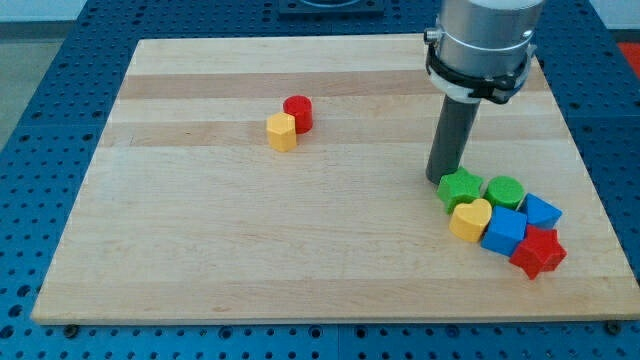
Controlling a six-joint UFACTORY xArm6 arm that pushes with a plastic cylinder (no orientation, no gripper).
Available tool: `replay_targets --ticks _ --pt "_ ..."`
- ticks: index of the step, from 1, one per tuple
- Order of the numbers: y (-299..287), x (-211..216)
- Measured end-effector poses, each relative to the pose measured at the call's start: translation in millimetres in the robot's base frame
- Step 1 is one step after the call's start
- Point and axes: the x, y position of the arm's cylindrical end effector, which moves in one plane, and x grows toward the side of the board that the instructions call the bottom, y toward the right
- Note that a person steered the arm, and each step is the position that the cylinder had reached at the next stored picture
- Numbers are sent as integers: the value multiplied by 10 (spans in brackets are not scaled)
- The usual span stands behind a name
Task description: Move the red circle to the group of blocks
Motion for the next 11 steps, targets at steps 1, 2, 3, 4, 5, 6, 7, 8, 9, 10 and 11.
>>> replay_targets --ticks 1,2,3,4,5,6,7,8,9,10,11 --pt "-266 -273" --pt "-549 -768" --pt "-904 -1289" --pt "-1367 -1556" --pt "-1828 -1486" --pt "-2012 -1256" --pt "-2021 -1171" --pt "-1833 -1171" --pt "-1549 -1171" --pt "-1220 -1149" --pt "-1198 -1106"
